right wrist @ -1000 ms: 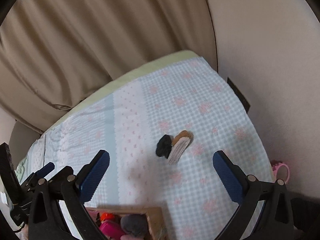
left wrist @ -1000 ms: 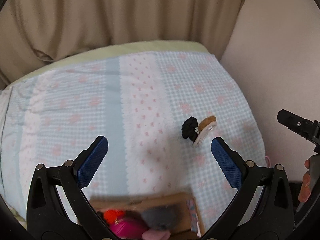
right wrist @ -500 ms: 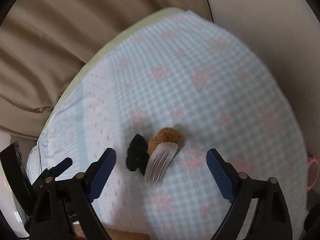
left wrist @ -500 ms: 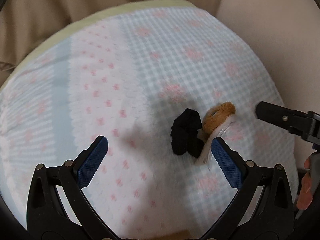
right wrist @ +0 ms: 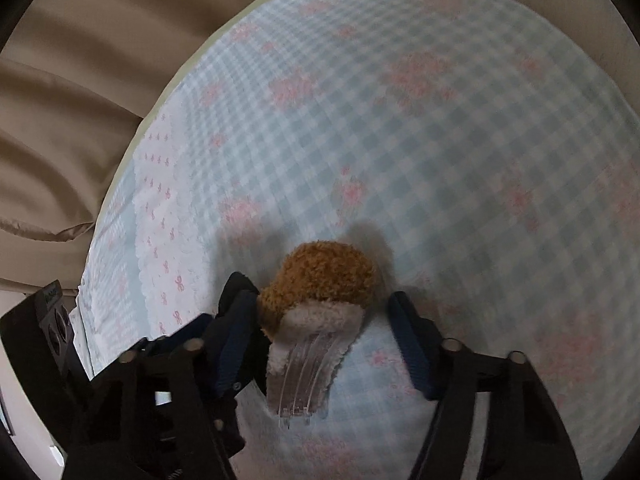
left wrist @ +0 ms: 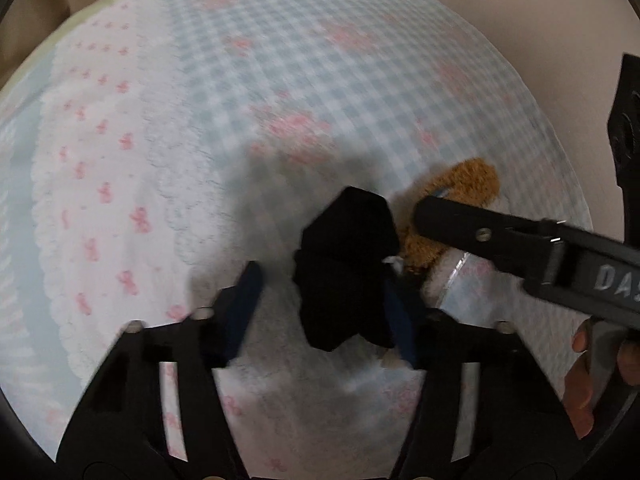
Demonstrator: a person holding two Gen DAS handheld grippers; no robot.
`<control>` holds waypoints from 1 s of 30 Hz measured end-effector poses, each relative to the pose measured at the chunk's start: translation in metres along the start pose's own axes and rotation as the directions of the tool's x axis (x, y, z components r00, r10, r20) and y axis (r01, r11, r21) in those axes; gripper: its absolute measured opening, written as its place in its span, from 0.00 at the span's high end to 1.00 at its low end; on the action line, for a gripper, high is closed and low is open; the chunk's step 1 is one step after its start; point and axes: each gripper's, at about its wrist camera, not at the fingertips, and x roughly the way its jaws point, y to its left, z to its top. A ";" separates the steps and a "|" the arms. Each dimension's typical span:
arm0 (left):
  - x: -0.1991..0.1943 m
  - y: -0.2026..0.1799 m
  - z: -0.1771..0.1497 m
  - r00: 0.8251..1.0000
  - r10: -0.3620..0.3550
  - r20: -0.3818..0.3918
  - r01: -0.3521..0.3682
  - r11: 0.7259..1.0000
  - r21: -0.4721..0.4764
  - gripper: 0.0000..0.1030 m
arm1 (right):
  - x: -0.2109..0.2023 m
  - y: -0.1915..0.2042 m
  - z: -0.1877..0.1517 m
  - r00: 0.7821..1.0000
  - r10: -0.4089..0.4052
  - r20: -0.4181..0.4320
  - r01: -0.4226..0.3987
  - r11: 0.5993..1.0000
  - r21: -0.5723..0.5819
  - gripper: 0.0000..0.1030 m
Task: Organize soft objects
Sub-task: 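Grasp the black scrunchie with the left tool while the right tool grasps the brown fuzzy clip, then carry both items over the box and open both tools to drop them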
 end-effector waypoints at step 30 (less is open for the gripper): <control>-0.151 0.003 0.008 0.982 0.052 0.184 -0.039 0.996 -0.078 0.83 | -0.107 0.072 -0.001 0.992 0.052 0.119 -0.031 0.985 -0.171 0.63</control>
